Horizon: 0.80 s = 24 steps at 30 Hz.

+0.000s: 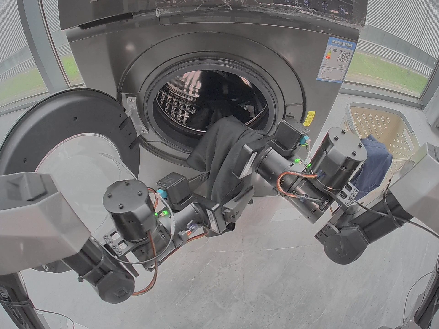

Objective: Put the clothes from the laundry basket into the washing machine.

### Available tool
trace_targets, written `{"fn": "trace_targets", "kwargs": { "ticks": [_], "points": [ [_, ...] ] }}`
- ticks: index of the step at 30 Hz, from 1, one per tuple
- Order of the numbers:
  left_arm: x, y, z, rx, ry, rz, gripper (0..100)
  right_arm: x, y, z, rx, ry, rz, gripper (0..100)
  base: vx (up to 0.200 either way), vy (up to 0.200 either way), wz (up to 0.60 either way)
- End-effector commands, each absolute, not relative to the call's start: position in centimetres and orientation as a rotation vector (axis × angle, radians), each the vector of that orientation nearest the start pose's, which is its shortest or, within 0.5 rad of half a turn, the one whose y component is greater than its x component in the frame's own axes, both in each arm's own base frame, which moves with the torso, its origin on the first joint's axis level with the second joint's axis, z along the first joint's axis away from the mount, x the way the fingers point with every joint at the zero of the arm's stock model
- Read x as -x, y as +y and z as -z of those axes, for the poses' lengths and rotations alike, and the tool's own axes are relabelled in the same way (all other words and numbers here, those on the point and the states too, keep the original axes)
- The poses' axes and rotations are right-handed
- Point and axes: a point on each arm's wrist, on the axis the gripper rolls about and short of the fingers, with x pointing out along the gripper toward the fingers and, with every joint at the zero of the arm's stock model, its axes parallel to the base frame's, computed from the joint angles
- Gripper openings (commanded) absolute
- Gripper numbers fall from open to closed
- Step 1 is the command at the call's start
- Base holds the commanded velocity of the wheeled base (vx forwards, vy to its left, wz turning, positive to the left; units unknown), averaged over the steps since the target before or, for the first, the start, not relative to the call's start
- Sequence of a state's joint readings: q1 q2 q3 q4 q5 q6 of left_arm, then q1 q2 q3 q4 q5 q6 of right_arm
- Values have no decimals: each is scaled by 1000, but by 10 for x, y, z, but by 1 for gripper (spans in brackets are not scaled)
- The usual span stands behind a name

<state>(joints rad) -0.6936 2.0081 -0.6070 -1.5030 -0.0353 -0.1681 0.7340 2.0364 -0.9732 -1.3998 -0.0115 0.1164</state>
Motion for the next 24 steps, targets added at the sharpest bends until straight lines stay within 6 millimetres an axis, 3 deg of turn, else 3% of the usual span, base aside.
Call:
{"fn": "trace_targets", "kwargs": {
  "ticks": [1, 7, 13, 14, 19, 24],
  "points": [
    [-283, -224, -96, 168, -5, 706, 100, -274, 264, -183, -237, -264, -766, 0, 0, 0, 0],
    [-314, -219, -84, 147, -29, 632, 100, -261, 265, -188, -242, -261, -790, 0, 0, 0, 0],
    [-324, -216, -79, 149, -34, 582, 100, -255, 266, -189, -248, -260, -803, 0, 0, 0, 0],
    [-324, -216, -78, 148, -31, 580, 0, -255, 266, -190, -252, -260, -804, 0, 0, 0, 0],
    [-328, -216, -77, 152, -38, 573, 0, -255, 264, -192, -261, -262, -789, 0, 0, 0, 0],
    [-338, -203, -93, 167, -93, 533, 0, -261, 239, -196, -248, -260, -730, 0, 0, 0, 0]
  ]
}}
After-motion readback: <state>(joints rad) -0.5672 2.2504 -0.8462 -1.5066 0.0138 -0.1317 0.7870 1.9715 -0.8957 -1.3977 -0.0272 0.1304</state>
